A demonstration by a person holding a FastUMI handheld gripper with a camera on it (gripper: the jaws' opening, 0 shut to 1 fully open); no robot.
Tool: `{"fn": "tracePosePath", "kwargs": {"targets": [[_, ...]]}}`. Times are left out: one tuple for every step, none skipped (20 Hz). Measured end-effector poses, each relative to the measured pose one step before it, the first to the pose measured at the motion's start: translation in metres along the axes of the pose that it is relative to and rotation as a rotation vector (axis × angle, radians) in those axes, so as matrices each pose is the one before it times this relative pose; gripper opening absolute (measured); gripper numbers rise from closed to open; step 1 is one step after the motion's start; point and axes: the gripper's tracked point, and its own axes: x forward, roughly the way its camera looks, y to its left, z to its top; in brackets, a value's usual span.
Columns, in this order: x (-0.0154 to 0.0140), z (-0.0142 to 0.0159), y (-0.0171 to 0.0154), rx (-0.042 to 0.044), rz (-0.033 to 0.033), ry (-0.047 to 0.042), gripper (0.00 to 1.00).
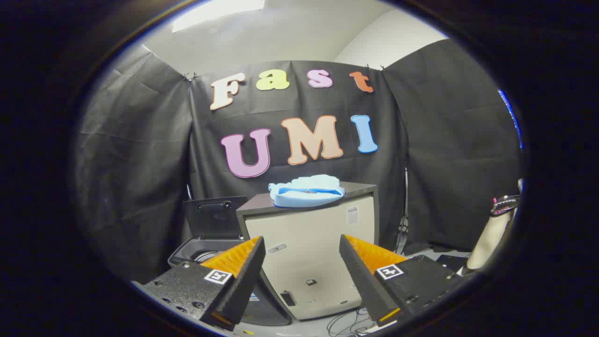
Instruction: Put the clothes into the washing machine and then close the washing machine lid.
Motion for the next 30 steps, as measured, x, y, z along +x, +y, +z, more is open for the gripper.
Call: {"fn": "tracePosePath", "kwargs": {"targets": [[0.00073,0.00131,0.00235,0.00418,0.00577,-0.00153,0.96],[0.00047,0.00046,0.00154,0.00397,0.00391,-0.00276,0.97],[0.00060,0.00108,0.00105,0.00401,0.00147,-0.00039,0.97],[0.00145,0.00090,0.00083,0.00302,0.00105,0.00328,0.96],[0.00017,-0.00001,0.00115,-0.00067,0.00006,0.00102,0.96],[0.00007,0.00188,0.00101,-0.00381,-0.00037,-0.00197,0.96],[0.00136,0.00271,0.00179,-0.00645,0.00099,-0.00558,0.96],[0.00125,0.00085,0.00117,-0.00580,-0.00064,-0.00036,0.96],[0.00120,0.00219,0.00144,-0.00384,-0.00040,-0.00299,0.97],[0.00148,0.00180,0.00188,-0.00027,0.00104,-0.00416,0.96],[0.00241,0.00283,0.00192,0.00068,0.00266,-0.00328,0.96],[0.00288,0.00165,0.00215,0.00020,0.00104,-0.00041,0.96],[0.00245,0.00064,0.00143,-0.00348,0.00140,-0.00096,0.96],[0.00258,0.00123,0.00060,-0.00667,-0.00163,0.00004,0.96],[0.00383,0.00218,0.00008,-0.00586,-0.00354,-0.00083,0.96],[0.00433,0.00146,-0.00068,-0.00358,-0.00393,-0.00048,0.97],[0.00417,0.00211,-0.00042,-0.00124,-0.00272,0.00200,0.96],[0.00413,0.00419,-0.00133,0.00157,-0.00543,-0.00352,0.97],[0.00688,0.00515,0.00021,0.00693,0.00009,0.00328,0.97],[0.00523,0.00258,0.00066,0.00615,0.00076,0.00322,0.96],[0.00657,0.00470,-0.00042,0.00354,-0.00075,0.00087,0.97],[0.00515,0.00446,-0.00114,-0.00120,-0.00513,-0.00257,0.96],[0.00673,0.00627,-0.00131,-0.00639,-0.00366,-0.00325,0.96],[0.00718,0.00447,0.00120,-0.00832,-0.00228,-0.00233,0.96],[0.00801,0.00694,0.00015,-0.00681,-0.00125,-0.00069,0.96],[0.00836,0.00718,0.00182,-0.00449,0.00286,-0.00327,0.96],[0.00941,0.00558,0.00245,-0.00496,0.00520,0.00151,0.96],[0.01027,0.00725,0.00291,-0.00458,0.00683,0.00010,0.96],[0.00868,0.00484,0.00305,-0.00855,0.00718,0.00179,0.96],[0.00910,0.00545,0.00308,-0.00987,0.00792,0.00218,0.96]]}}
